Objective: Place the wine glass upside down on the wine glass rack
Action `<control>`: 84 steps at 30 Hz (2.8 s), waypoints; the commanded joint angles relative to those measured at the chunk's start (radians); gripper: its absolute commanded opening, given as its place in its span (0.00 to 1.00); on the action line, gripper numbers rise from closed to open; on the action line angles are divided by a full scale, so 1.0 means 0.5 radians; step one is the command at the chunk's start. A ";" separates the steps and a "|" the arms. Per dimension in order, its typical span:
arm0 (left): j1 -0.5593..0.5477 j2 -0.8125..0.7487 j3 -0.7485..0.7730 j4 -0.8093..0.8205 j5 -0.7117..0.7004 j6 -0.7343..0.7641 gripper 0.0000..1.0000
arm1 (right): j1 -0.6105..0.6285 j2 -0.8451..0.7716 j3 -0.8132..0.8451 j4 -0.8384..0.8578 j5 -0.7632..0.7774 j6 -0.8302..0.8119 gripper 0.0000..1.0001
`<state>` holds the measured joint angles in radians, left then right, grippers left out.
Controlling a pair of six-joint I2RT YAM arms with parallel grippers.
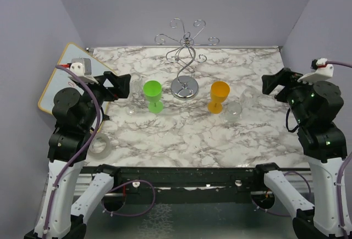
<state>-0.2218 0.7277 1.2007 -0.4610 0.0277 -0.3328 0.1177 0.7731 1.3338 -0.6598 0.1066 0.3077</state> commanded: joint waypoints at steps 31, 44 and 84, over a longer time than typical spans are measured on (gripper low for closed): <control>0.010 -0.161 -0.819 0.617 0.821 -0.352 0.82 | -0.008 0.488 -0.505 -0.076 0.456 0.326 0.57; 0.011 -0.178 -0.745 0.561 0.956 -0.334 0.77 | -0.008 1.004 -0.296 -0.063 0.427 0.106 0.37; -0.001 0.133 -0.325 0.805 1.365 -1.098 0.96 | 0.094 0.421 -0.032 0.022 0.580 0.133 0.01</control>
<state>-0.2218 0.7898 1.0180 -0.2405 0.6426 -0.6762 0.1627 1.1072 1.3205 -0.7761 0.4572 0.3115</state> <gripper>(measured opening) 0.946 0.133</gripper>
